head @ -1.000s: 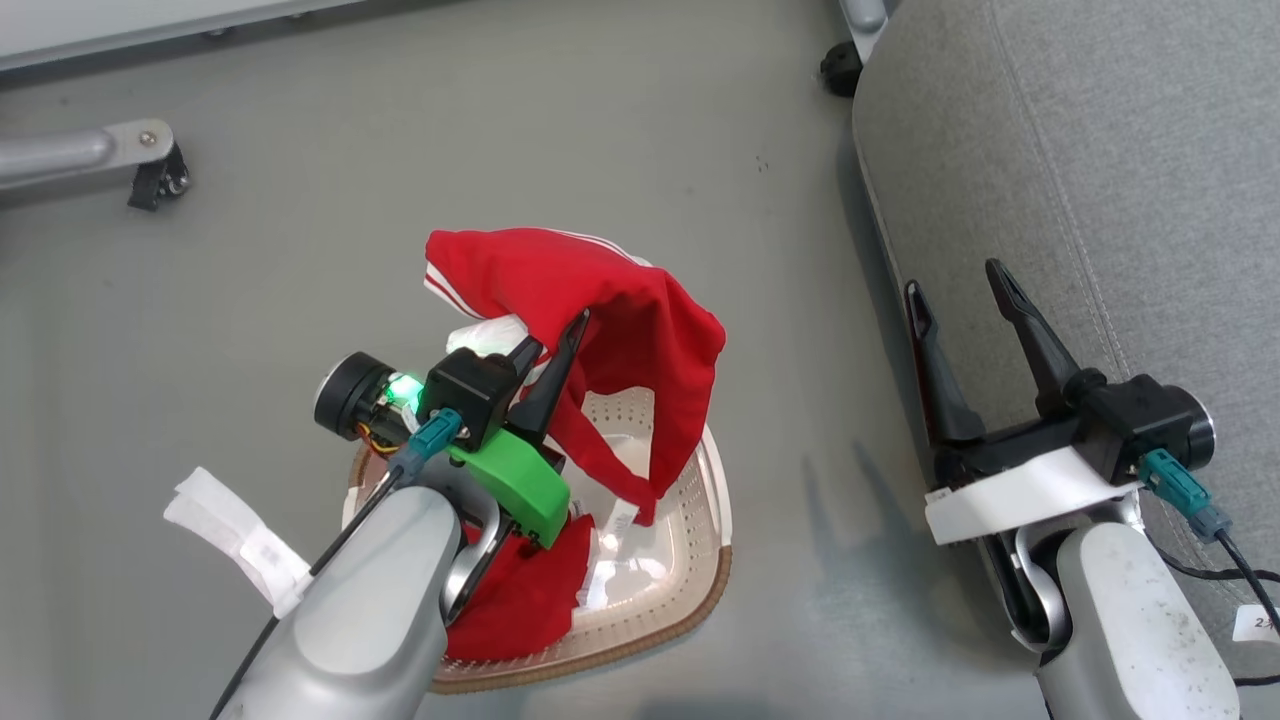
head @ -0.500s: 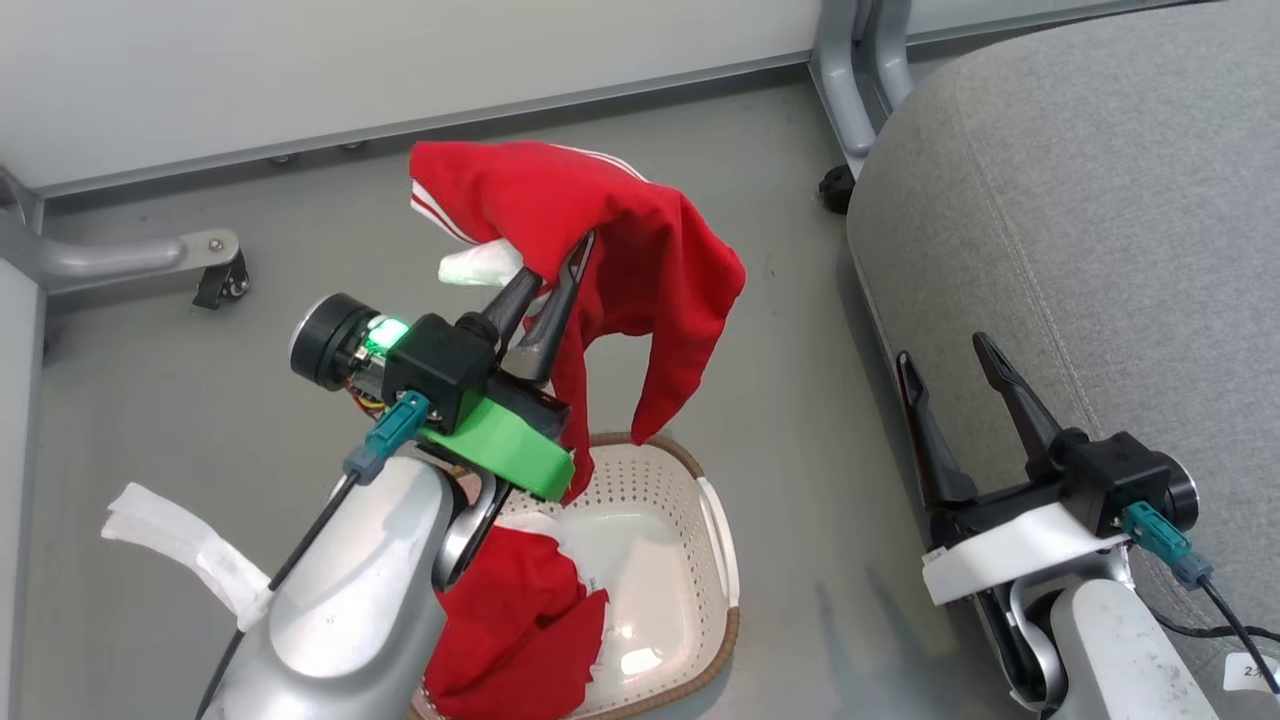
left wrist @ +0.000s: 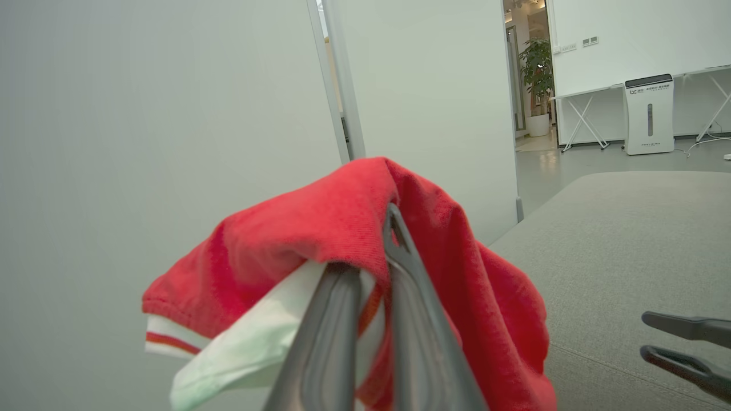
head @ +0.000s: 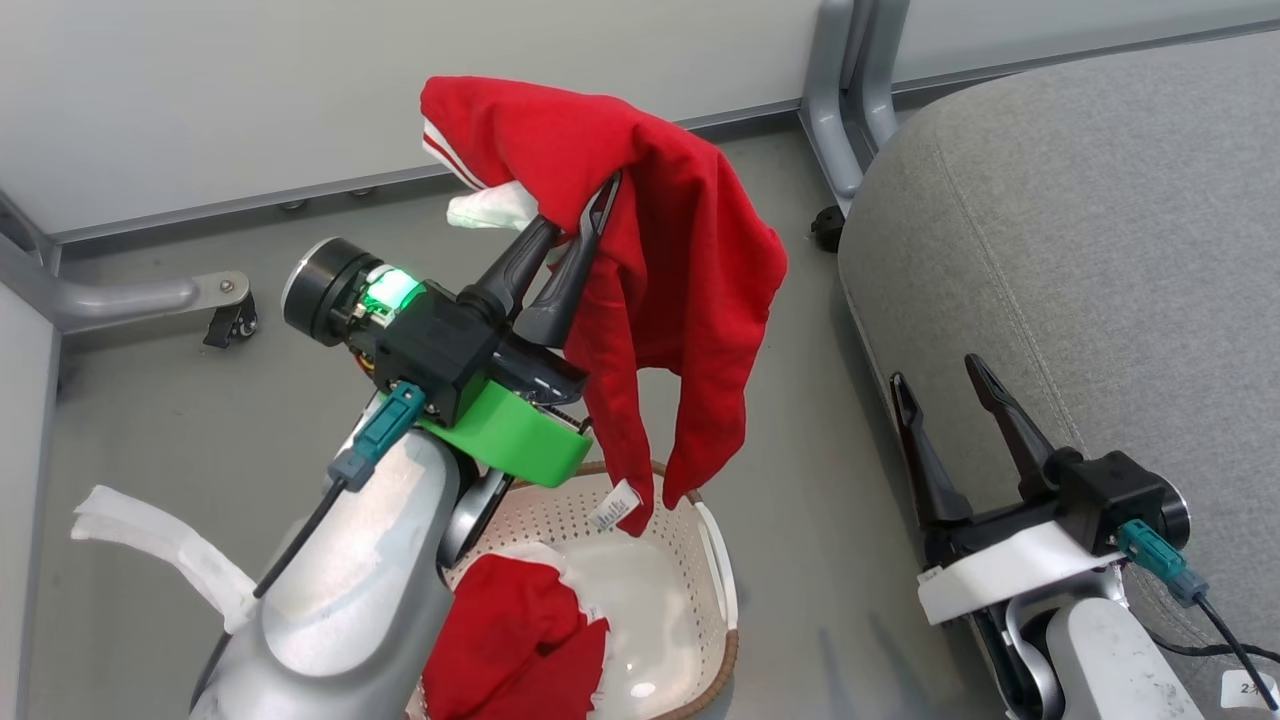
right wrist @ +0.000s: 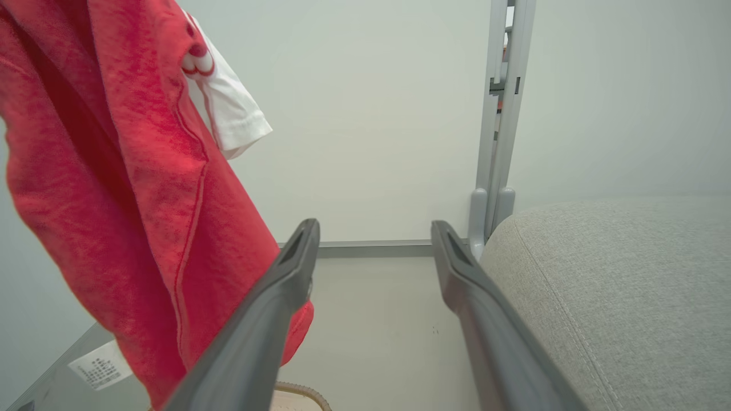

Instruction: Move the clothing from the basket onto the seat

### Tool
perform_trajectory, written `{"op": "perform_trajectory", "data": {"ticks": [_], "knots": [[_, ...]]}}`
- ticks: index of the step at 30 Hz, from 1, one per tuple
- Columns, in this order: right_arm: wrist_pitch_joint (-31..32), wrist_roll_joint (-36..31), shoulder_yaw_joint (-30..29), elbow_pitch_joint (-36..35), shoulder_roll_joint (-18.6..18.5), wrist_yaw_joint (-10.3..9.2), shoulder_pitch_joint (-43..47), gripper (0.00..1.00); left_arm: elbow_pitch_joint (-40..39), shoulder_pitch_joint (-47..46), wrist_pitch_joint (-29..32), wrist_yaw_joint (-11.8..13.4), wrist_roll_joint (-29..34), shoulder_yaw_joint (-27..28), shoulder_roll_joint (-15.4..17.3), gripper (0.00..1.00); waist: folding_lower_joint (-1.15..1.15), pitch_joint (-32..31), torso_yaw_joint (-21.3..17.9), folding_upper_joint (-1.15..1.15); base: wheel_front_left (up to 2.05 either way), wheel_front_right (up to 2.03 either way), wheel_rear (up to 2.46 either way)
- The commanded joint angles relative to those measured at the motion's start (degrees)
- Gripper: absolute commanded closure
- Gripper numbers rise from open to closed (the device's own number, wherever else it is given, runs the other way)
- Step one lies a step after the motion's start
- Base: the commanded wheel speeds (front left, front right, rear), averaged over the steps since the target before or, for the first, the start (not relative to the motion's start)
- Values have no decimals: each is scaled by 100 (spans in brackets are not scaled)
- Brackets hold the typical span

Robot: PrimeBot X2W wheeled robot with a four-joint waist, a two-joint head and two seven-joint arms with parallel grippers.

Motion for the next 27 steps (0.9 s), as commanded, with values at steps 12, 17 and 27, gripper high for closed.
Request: {"op": "perform_trajectory", "data": {"ticks": [12,17,27], "knots": [[-12,73,791,-694,-21,-4,-256,0,-129,-6,-21,-15,61,-111,-29,100,0,16,98,51,0,0,0],[-12,-63,1109,-685,-22,-4,-690,0,-152,-62,-22,-15,62,-154,-43,100,0,95,142,51,0,0,0],[-11,-464,1405,76,-20,-4,-1500,0,-218,-168,-22,-15,45,-330,-97,100,0,272,317,51,0,0,0]]}}
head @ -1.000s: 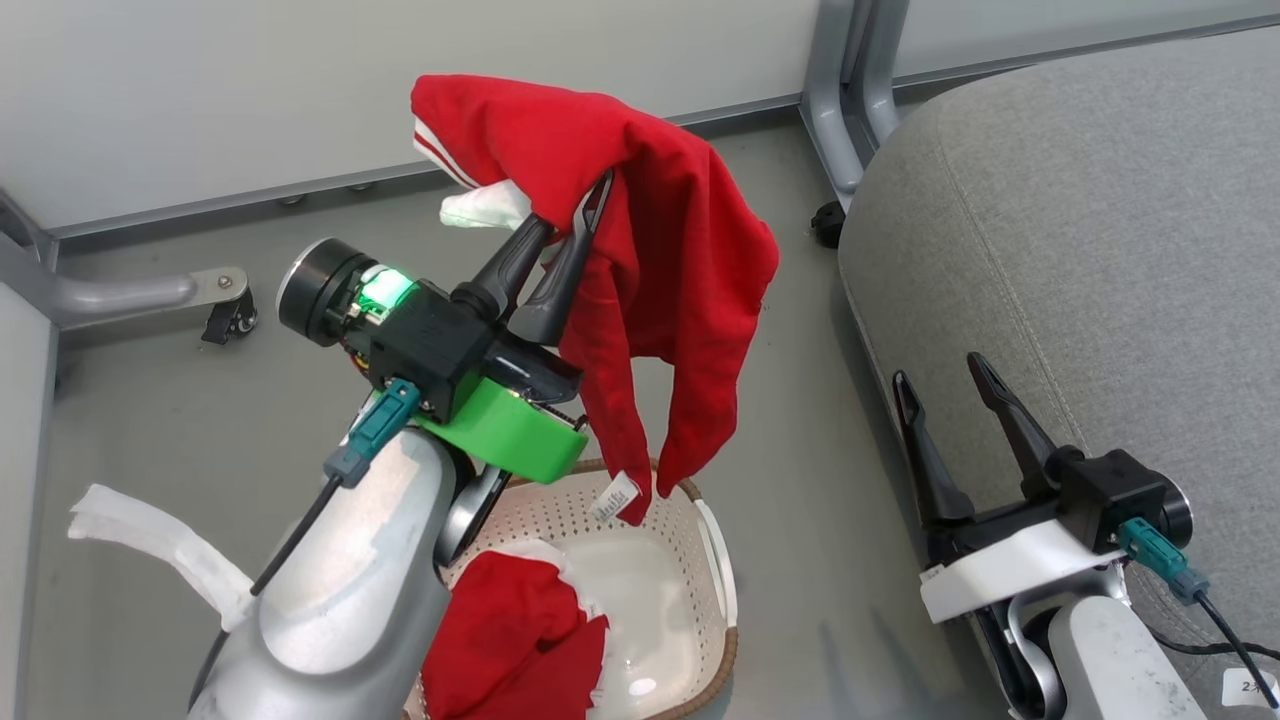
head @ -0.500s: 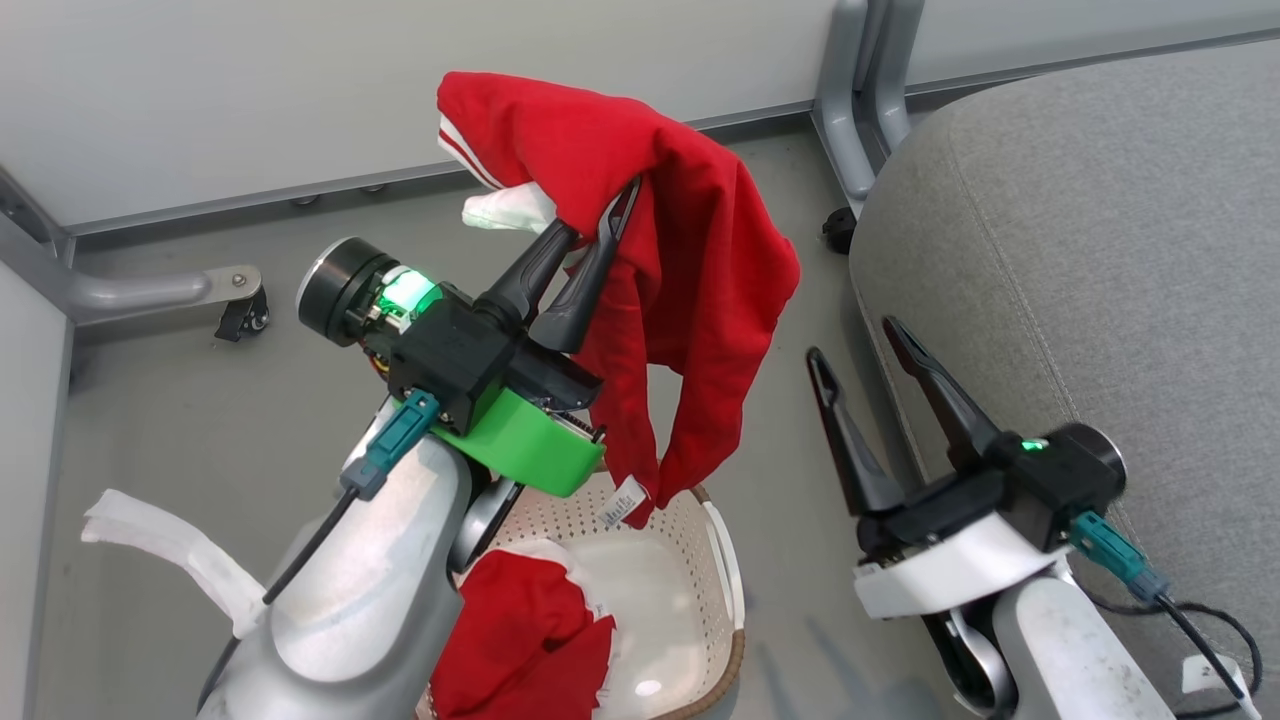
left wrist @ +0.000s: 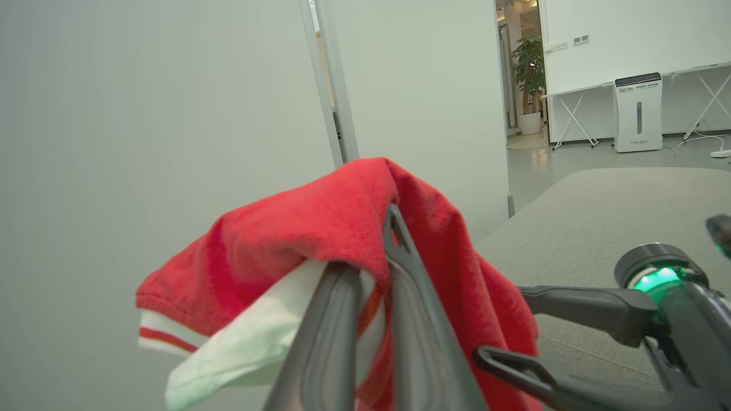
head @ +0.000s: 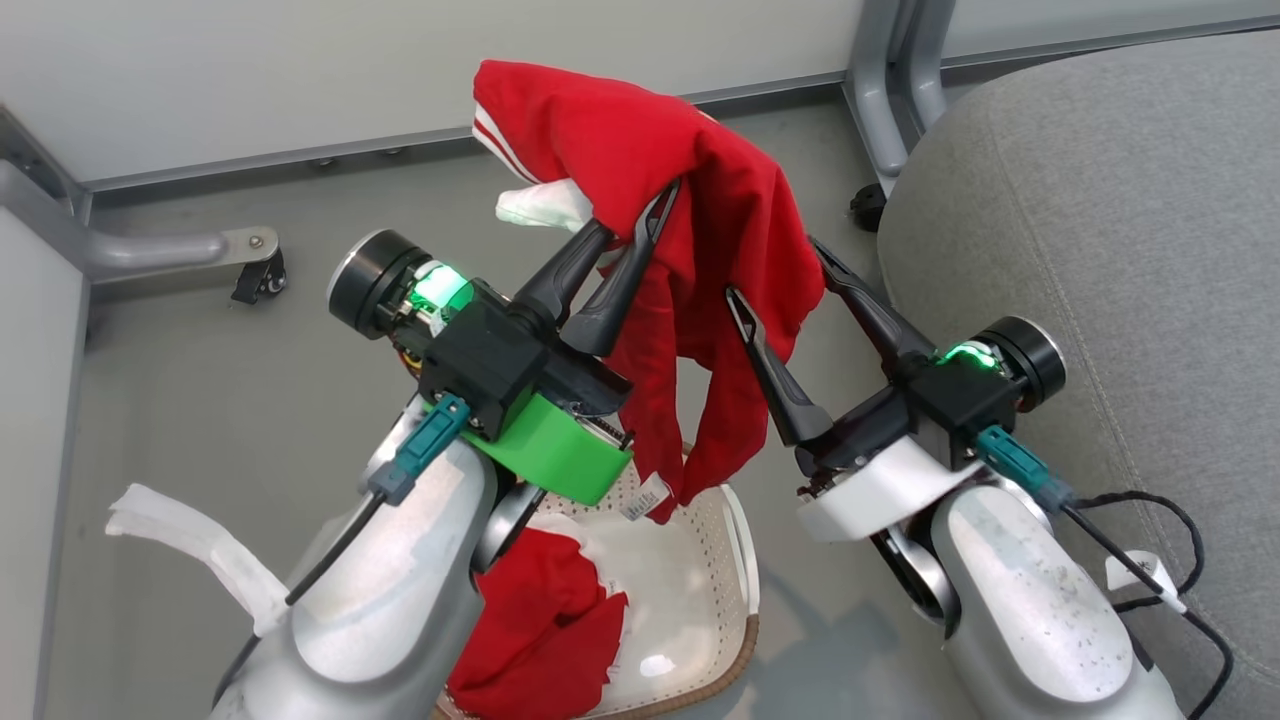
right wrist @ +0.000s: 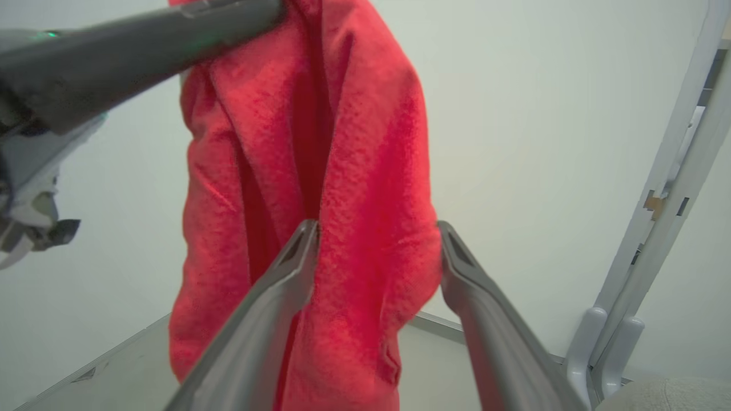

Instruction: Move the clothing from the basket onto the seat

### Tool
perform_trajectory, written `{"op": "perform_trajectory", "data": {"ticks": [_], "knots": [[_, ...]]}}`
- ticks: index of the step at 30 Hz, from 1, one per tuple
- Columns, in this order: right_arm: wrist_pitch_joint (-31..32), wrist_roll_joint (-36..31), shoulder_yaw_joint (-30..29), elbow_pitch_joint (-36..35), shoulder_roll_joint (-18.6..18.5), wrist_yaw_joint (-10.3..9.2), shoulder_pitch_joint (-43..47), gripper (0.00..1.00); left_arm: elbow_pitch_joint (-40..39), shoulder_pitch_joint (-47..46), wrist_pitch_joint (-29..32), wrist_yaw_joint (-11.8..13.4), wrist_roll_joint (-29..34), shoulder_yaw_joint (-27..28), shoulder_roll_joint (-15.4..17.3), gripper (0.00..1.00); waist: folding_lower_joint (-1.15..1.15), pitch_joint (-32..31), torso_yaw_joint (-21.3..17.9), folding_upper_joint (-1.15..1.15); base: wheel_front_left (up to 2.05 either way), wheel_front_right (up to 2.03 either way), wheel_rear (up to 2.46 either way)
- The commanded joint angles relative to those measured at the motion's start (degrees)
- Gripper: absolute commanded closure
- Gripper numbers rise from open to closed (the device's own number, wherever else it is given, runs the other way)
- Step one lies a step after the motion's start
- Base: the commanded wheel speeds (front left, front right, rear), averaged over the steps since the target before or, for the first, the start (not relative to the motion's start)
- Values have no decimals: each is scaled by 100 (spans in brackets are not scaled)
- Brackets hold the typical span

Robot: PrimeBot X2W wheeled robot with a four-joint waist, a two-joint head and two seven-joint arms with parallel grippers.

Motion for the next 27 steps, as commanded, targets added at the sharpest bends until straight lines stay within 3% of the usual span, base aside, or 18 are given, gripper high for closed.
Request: {"op": "perform_trajectory", "data": {"ticks": [1,12,13,14,27], "knots": [[-10,-35,28,113,-19,-4,-93,0,-42,-82,-21,-15,35,-11,-19,100,0,39,49,51,0,0,0],[-10,183,241,741,-21,-4,-403,1,-163,-95,-21,-15,21,-209,-81,100,0,186,206,51,0,0,0],[-10,211,244,757,-22,-4,-419,65,-159,-89,-22,-15,13,-224,-85,100,0,192,216,51,0,0,0],[-10,252,237,769,-21,-5,-431,100,-154,-84,-22,-15,1,-243,-93,100,0,198,229,51,0,0,0],[-10,478,65,639,-20,-4,-152,100,-35,131,-21,-15,-22,-313,-77,100,0,113,194,51,0,0,0]]}}
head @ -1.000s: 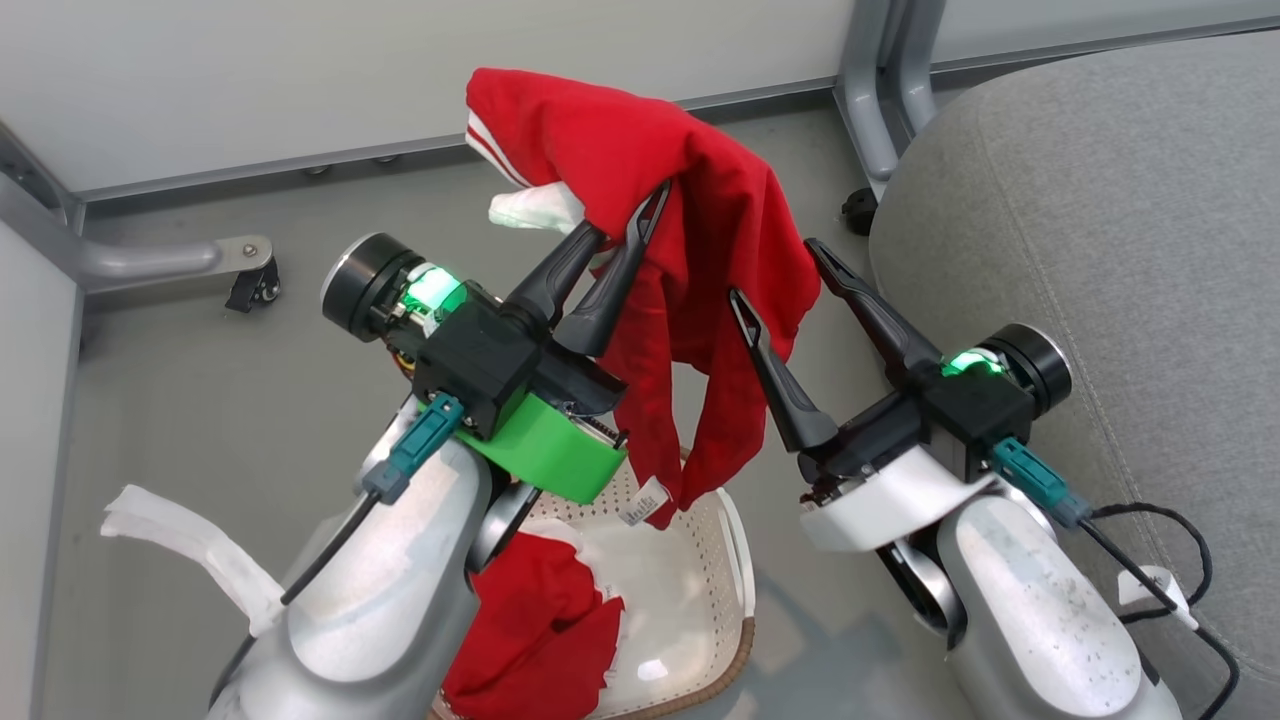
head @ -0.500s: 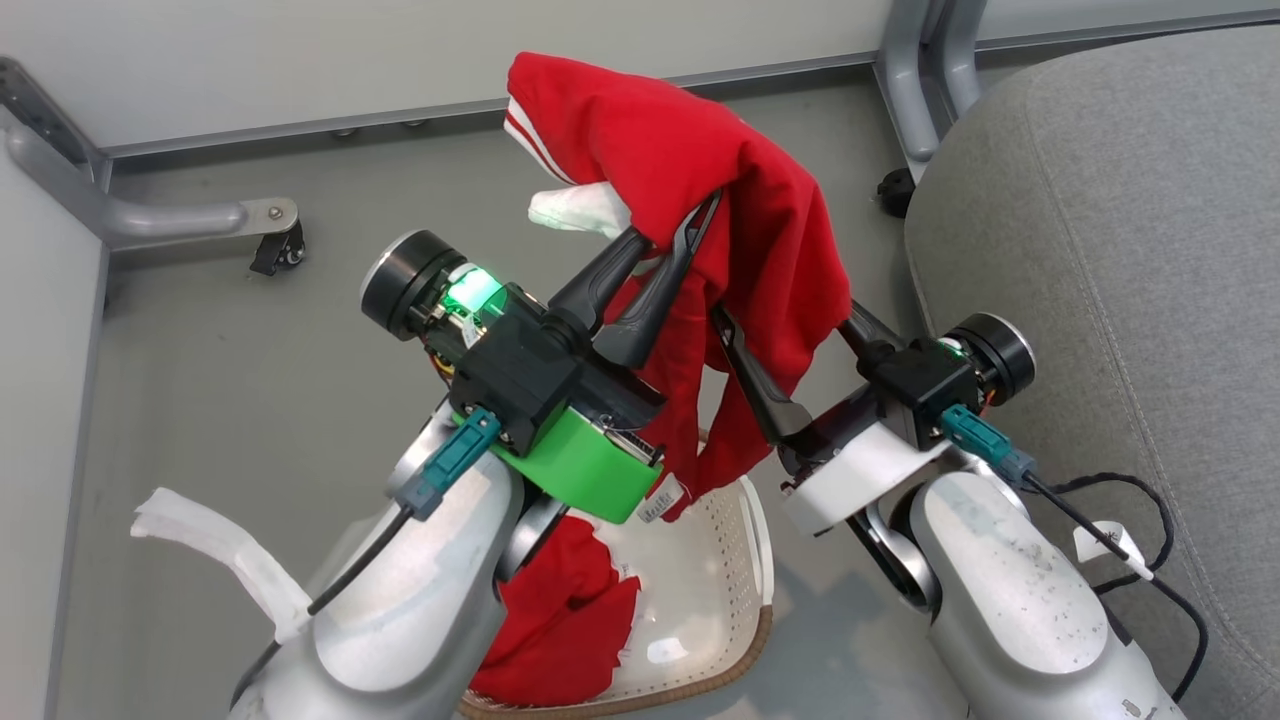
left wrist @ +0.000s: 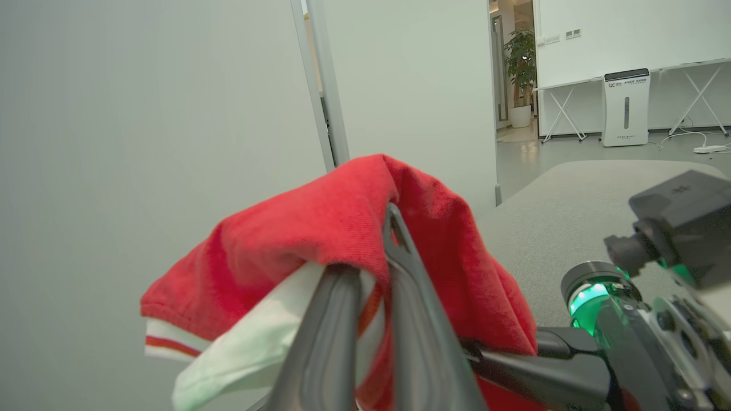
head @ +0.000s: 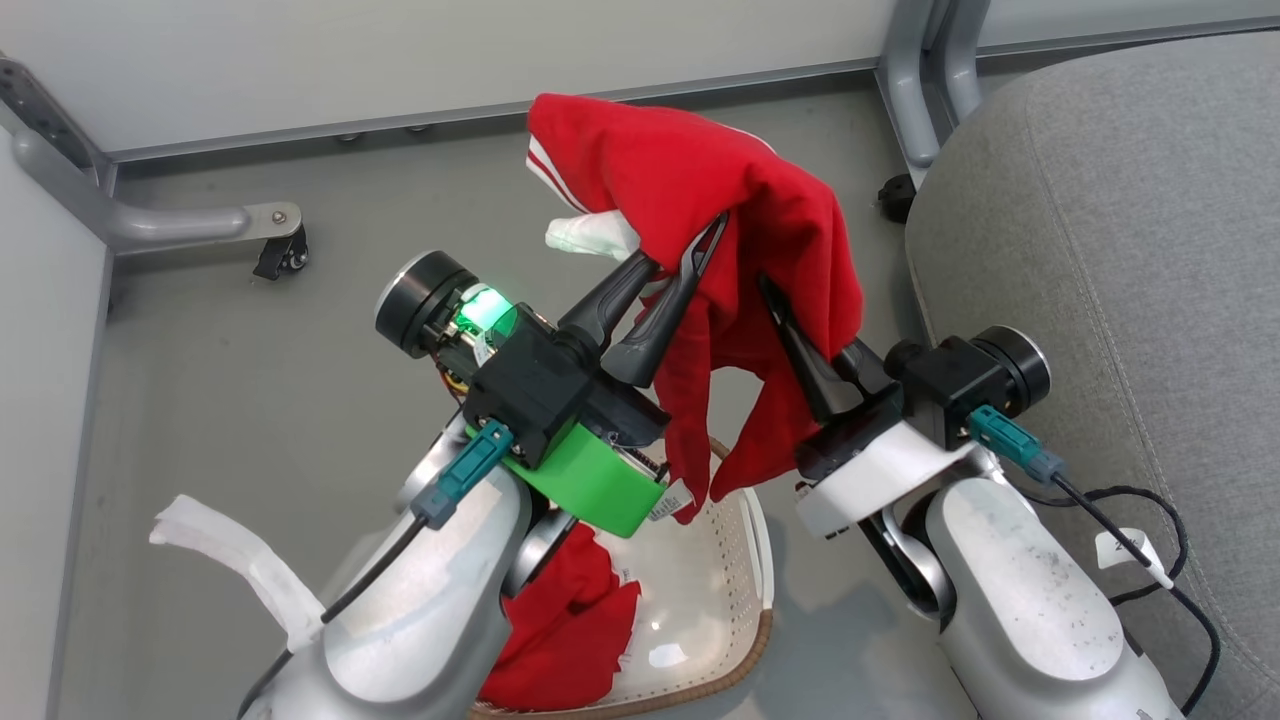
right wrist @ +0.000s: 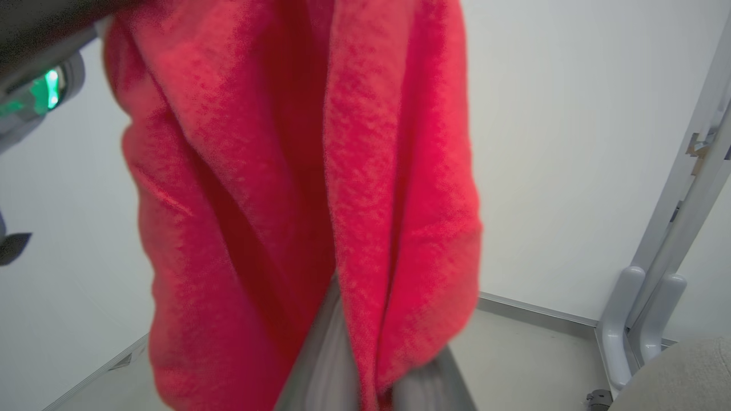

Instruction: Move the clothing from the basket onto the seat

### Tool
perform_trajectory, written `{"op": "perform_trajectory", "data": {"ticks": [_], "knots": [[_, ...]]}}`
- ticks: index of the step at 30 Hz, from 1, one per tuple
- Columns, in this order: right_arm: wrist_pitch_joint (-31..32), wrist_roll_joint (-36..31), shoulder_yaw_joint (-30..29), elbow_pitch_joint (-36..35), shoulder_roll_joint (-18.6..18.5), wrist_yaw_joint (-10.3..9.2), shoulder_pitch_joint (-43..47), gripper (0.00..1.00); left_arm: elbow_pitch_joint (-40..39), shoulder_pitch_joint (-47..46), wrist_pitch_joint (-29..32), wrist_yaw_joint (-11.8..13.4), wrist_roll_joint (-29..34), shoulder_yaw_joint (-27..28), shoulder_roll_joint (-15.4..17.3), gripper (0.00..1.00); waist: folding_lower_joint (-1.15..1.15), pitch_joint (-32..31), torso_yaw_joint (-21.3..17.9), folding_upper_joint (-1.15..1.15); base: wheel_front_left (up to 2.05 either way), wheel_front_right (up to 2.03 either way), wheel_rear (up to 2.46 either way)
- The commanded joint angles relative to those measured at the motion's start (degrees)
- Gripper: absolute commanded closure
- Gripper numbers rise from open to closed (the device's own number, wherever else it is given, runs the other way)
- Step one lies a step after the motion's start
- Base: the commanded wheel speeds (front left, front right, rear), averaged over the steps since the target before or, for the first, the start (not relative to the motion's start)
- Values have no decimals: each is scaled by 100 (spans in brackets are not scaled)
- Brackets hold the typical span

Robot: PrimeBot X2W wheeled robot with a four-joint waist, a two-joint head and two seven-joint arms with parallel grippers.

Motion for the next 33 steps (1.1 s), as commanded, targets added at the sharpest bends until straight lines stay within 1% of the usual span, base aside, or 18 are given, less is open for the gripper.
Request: {"op": "perform_trajectory", "data": {"ticks": [1,2,3,4,5,14,21,26,33], "knots": [[-10,58,-39,-52,-22,-4,89,100,15,74,-21,-15,-7,-10,6,100,0,-25,-10,52,0,0,0],[-10,80,-64,-76,-21,-4,107,100,16,92,-22,-15,-11,-8,3,100,0,-36,-12,52,0,0,0],[-10,117,-108,-111,-22,-5,140,100,0,119,-21,-15,-5,22,-9,97,0,-48,-14,52,0,0,0],[-10,145,-138,-131,-22,-5,162,100,-9,143,-21,-15,7,28,-16,47,0,-55,-17,52,0,0,0],[-10,153,-170,-150,-21,-4,179,100,-17,172,-21,-15,39,41,-20,0,0,-65,-21,52,0,0,0],[-10,212,-616,-353,-21,-5,290,100,50,403,-21,-15,210,141,58,0,0,-150,-109,52,0,0,0],[-11,245,-1157,-541,-21,-5,370,100,123,623,-21,-15,252,185,162,0,0,-178,-249,52,0,0,0],[-11,209,-1439,-709,-19,-5,367,100,126,719,-21,-15,277,241,234,0,0,-112,-438,52,0,0,0],[-11,198,-1548,-890,-21,-5,502,100,54,655,-14,-15,319,231,287,0,0,-38,-807,52,0,0,0]]}}
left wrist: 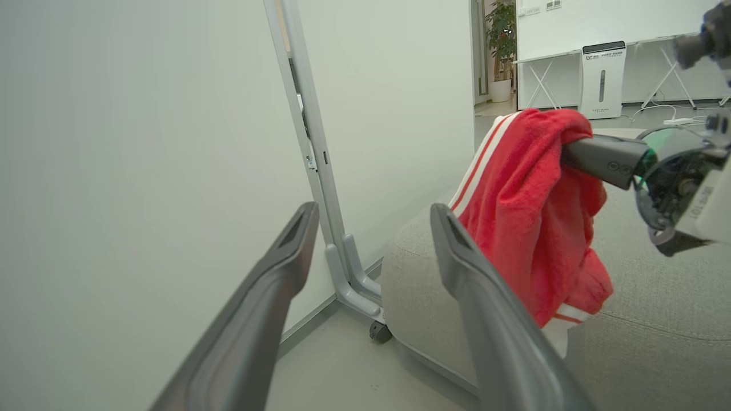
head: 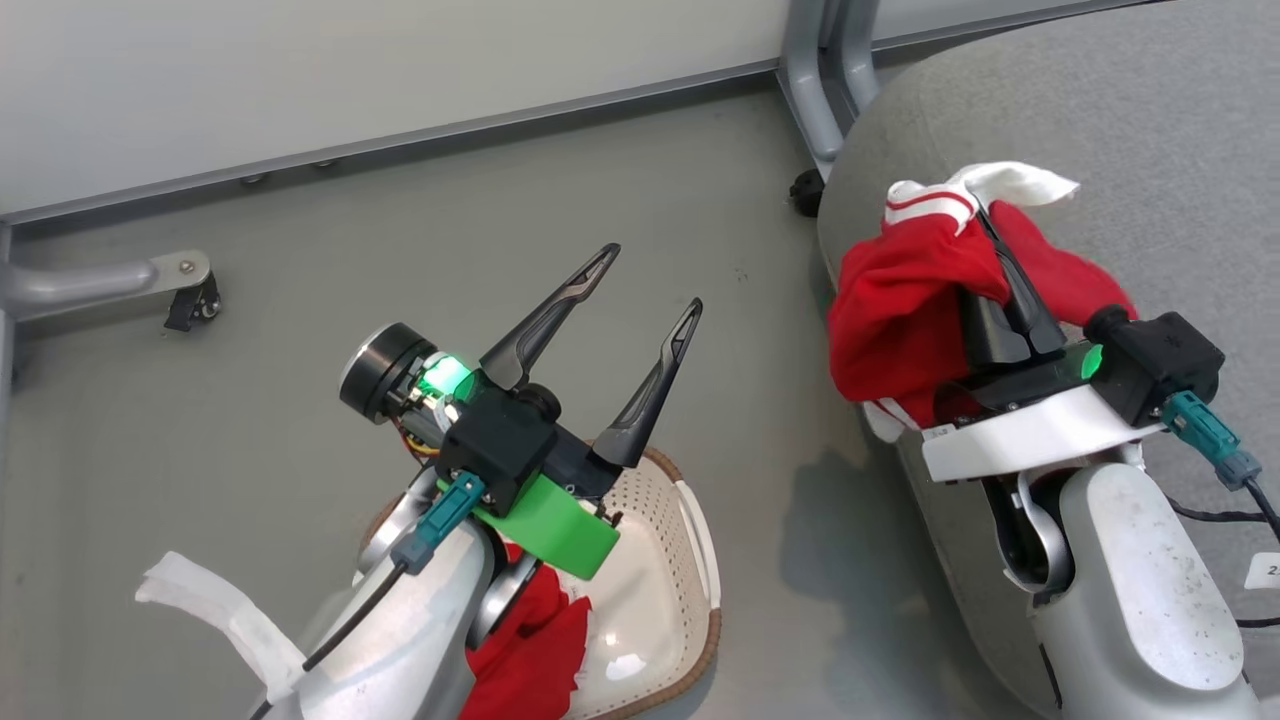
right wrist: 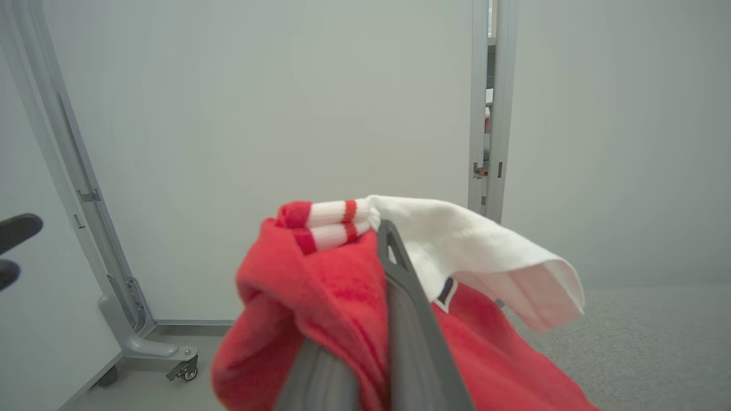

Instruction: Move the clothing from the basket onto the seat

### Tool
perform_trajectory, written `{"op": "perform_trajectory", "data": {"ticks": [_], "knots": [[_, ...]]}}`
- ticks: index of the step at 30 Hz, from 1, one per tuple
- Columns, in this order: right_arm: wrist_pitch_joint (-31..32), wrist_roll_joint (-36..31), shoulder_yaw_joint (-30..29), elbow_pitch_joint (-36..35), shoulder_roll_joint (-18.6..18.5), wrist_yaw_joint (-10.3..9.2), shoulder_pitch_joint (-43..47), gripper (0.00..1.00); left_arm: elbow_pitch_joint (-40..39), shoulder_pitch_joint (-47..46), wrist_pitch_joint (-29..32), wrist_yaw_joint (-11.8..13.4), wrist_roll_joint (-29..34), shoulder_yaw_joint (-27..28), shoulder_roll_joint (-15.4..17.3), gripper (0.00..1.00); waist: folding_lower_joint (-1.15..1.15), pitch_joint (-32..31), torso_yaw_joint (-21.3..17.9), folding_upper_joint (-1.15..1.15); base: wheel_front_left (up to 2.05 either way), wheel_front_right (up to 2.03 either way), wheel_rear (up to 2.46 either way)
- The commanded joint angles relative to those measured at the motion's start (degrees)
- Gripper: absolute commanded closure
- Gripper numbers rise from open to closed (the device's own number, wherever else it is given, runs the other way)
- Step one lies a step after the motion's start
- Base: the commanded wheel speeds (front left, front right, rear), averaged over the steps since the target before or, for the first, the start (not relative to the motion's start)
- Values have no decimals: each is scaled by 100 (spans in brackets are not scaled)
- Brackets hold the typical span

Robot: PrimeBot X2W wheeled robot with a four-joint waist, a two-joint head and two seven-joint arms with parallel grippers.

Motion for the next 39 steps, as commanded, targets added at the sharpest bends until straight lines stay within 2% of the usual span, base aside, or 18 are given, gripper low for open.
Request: {"op": "perform_trajectory", "data": {"ticks": [1,13,21,30,39], "knots": [[-12,14,-25,-61,-19,-6,104,100,-34,2,-6,-15,42,35,52,0,0,59,-238,51,0,0,0],[-12,182,-314,-229,-20,-6,471,100,-55,-125,-6,-15,83,-56,186,0,0,243,-1150,51,0,0,0],[-12,268,-591,-310,-20,-6,744,100,-31,-189,-6,-15,87,-112,272,0,0,380,-1607,51,0,0,0],[-12,367,-865,-358,-19,-6,945,100,-18,-228,-6,-15,98,-179,306,0,0,524,-1807,51,0,0,0],[-12,141,-1015,-388,-20,-6,260,100,-56,-359,-6,-15,100,-323,341,0,0,774,-1714,51,0,0,0]]}}
